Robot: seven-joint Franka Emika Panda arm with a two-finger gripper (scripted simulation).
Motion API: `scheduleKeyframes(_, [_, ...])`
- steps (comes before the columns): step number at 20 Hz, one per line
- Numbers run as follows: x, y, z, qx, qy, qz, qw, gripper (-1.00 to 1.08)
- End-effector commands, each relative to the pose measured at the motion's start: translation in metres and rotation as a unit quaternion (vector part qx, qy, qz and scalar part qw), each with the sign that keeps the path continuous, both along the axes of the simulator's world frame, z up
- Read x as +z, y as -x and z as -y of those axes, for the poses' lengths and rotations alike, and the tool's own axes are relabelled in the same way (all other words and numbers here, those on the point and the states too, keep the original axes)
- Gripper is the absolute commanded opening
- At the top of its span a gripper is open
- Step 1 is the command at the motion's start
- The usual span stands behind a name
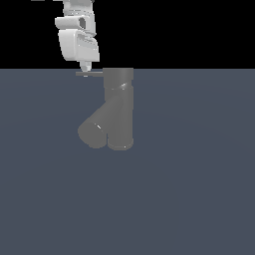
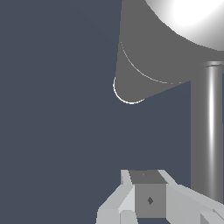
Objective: Turn on the faucet by rotating a designated handle.
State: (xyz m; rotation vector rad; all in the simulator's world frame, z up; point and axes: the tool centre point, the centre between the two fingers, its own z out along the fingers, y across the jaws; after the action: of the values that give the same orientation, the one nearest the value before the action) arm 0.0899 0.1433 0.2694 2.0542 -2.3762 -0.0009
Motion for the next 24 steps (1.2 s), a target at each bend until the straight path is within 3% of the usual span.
scheduleKeyframes(1, [0.0, 0.006, -0.001, 0.0, 0.0, 0.0, 1.0, -1.0])
scheduleKeyframes(24, [0.0, 0.063, -0.006, 0.0, 0.0, 0.0, 1.0, -1.0])
